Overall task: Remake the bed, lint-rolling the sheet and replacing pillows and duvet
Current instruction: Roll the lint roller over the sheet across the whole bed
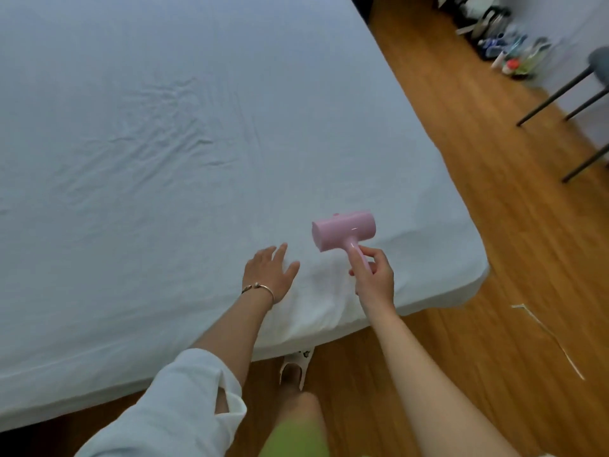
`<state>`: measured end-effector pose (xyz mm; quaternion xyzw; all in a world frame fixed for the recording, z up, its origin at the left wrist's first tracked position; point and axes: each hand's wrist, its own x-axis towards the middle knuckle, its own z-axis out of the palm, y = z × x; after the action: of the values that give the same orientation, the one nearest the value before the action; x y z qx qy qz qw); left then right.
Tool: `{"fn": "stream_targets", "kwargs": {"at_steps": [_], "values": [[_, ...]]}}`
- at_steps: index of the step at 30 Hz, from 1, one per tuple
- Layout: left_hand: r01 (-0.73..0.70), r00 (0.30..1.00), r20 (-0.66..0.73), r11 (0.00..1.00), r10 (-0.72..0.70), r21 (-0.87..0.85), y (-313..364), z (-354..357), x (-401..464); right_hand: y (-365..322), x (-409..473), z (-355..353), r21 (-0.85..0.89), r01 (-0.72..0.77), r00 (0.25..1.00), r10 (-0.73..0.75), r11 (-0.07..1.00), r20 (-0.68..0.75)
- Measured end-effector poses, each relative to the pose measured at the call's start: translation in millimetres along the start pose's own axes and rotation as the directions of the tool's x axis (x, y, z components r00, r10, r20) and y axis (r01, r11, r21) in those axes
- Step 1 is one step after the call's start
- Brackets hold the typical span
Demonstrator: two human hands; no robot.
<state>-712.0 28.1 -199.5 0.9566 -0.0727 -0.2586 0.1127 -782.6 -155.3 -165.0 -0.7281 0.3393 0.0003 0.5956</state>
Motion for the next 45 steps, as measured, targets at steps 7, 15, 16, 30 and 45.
{"fn": "stream_targets", "kwargs": {"at_steps": [7, 15, 16, 30, 45], "values": [[0.034, 0.998, -0.052, 0.998, -0.037, -0.057, 14, -89, 156, -103, 154, 38, -0.075, 0.027, 0.999, -0.028, 0.997, -0.016], [0.049, 0.985, -0.165, 0.998, -0.044, 0.026, 12, -191, 376, -212, 358, 120, -0.250, 0.069, 0.996, -0.053, 0.966, 0.072], [0.058, 0.983, -0.175, 0.998, -0.051, 0.035, 8, -200, 403, -223, 382, 132, -0.265, 0.084, 0.995, -0.064, 0.961, 0.082], [0.162, 0.852, -0.497, 0.985, -0.165, -0.049, -24, -185, 627, -330, 661, 307, -0.515, 0.286, 0.953, -0.296, 0.808, 0.065], [0.171, 0.865, -0.474, 0.985, -0.165, -0.030, -30, -182, 635, -265, 602, 285, -0.467, 0.147, 0.982, -0.186, 0.872, -0.038]]}}
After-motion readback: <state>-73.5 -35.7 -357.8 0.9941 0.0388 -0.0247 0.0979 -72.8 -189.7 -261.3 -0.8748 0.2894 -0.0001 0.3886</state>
